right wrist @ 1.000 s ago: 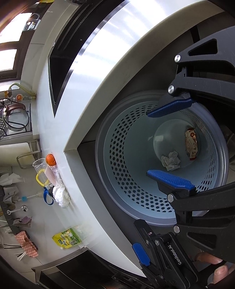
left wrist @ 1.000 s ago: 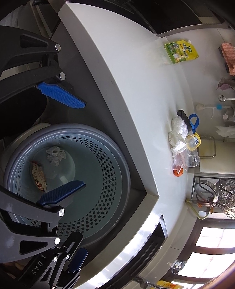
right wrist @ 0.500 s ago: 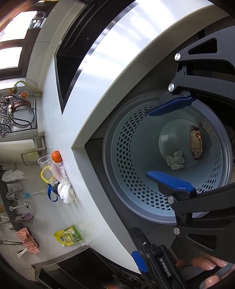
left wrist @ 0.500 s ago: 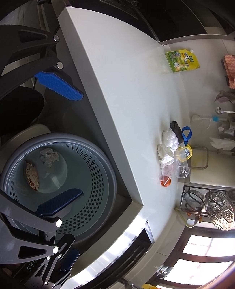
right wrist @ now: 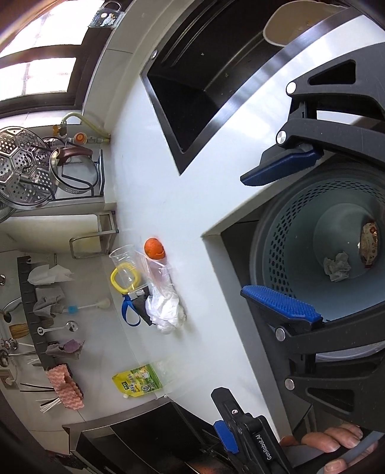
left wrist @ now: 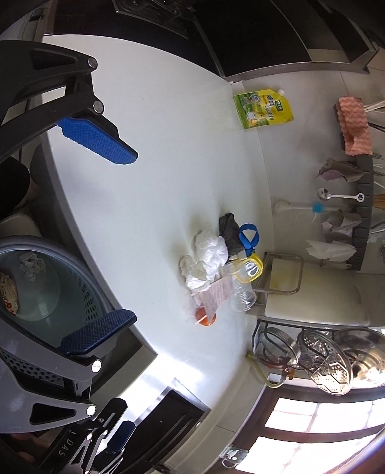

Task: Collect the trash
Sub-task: 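Reach the right tool to the orange peel and grasp it while the left tool grasps the white tissue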

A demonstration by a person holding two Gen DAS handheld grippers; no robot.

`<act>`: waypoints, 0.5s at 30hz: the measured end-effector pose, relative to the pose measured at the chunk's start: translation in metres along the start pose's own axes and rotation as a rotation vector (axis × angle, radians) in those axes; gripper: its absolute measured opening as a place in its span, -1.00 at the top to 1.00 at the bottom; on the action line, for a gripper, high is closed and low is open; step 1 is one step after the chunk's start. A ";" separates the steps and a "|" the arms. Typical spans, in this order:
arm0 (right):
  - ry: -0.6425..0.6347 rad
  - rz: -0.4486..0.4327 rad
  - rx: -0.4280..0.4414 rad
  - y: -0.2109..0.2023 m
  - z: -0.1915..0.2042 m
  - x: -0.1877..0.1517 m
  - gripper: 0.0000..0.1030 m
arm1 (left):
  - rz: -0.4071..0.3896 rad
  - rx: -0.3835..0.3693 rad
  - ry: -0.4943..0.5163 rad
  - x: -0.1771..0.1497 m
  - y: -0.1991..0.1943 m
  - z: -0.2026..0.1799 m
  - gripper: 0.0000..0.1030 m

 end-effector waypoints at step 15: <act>-0.026 0.007 0.044 0.075 -0.012 0.079 -0.30 | 0.018 0.052 -0.029 0.056 0.072 0.006 -0.88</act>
Point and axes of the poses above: each gripper's, at about its wrist camera, not at the fingertips, and y roughly the way its jaws point, z to its left, x to its top, the point moved 6 cm from there along y, roughly the way its jaws point, and after that the axes turned 4 degrees about -y, right-handed, at the moved point
